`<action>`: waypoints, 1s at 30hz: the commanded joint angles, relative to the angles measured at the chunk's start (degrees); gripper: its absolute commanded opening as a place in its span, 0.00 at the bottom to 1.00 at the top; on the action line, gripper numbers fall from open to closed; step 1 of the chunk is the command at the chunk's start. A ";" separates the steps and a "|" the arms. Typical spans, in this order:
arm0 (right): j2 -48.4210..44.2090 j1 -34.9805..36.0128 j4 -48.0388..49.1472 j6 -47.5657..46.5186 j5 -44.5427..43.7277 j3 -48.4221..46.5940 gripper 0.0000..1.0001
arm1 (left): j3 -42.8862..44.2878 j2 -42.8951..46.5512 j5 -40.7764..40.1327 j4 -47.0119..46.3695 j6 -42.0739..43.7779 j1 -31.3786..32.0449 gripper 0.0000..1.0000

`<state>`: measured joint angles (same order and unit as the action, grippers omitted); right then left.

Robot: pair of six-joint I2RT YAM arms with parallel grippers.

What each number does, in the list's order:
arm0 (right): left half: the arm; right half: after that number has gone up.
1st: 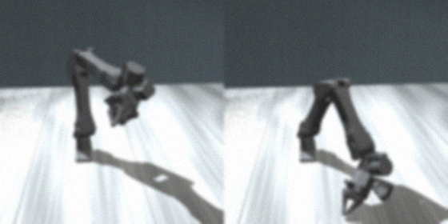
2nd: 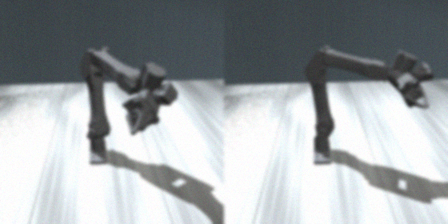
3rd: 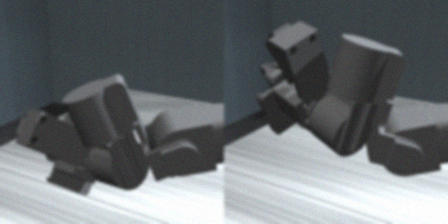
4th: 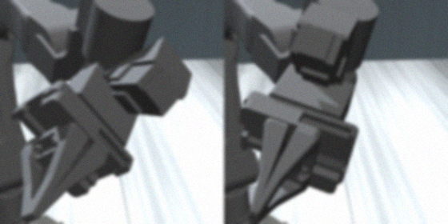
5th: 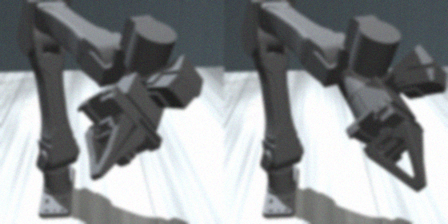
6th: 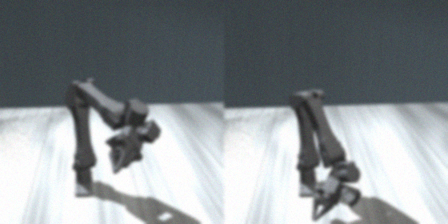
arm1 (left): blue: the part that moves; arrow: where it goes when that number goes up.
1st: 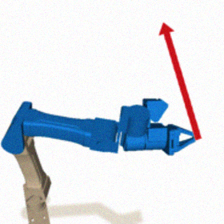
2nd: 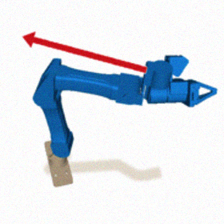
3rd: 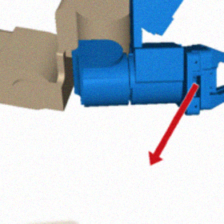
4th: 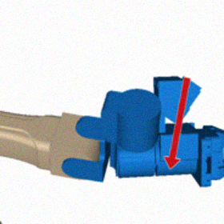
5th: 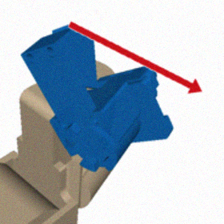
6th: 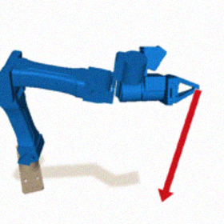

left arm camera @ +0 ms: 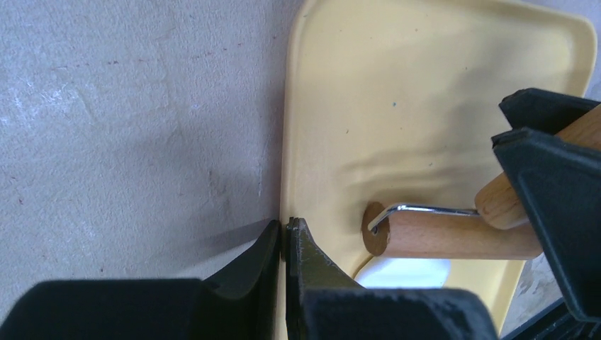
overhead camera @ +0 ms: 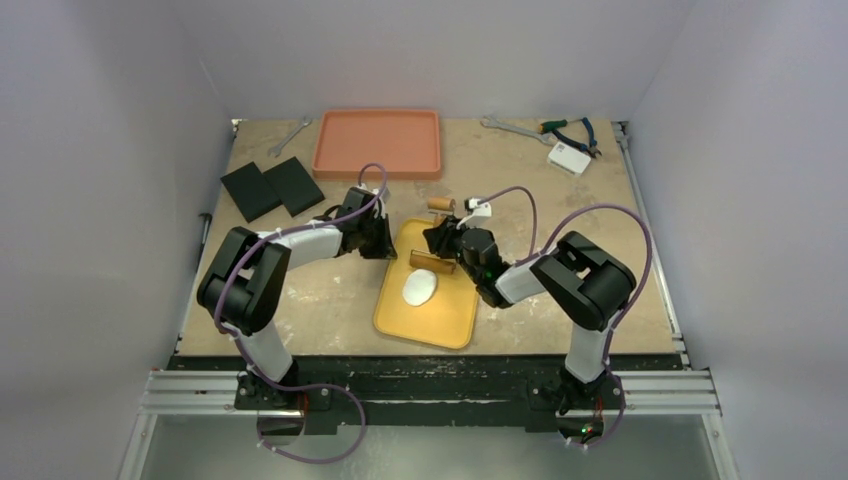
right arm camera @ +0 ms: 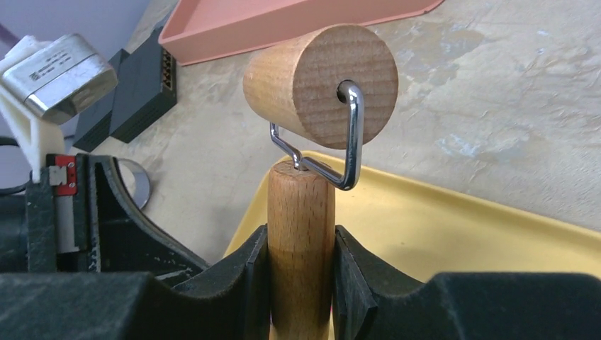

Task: Roll out the dumpling wrappers from the dough
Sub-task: Flatten out the dough on the work surface.

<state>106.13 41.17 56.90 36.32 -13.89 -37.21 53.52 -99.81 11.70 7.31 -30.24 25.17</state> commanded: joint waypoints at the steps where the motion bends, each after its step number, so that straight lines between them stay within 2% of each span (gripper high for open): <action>1: -1.79 1.83 -1.24 -0.61 -0.07 1.85 0.00 | -0.43 2.16 0.20 -0.98 0.80 -0.21 0.00; 7: -9.80 1.22 -5.07 -8.39 -2.90 0.23 0.00 | -0.26 2.14 0.47 -1.05 0.79 -0.21 0.00; 12: -18.89 1.28 7.28 -17.95 10.54 3.32 0.00 | -0.10 1.63 0.67 -1.27 1.50 -0.36 0.00; 18: -22.53 1.28 2.86 -24.67 23.16 1.31 0.00 | 0.97 0.97 1.54 -1.38 3.27 -0.65 0.00; 22: -23.43 1.28 3.61 -24.54 28.95 2.36 0.00 | 2.64 0.62 3.68 -0.77 5.83 -0.65 0.00; 26: -28.49 1.28 0.98 -25.12 28.74 2.53 0.00 | 5.59 2.24 5.34 0.33 9.26 -0.66 0.25; 30: -33.19 1.28 -0.27 -24.94 26.93 2.42 0.00 | 8.21 5.16 9.93 0.37 12.76 -0.73 0.39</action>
<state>79.09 42.37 53.58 12.80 12.67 -34.02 57.49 -99.53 15.86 8.67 -22.68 24.84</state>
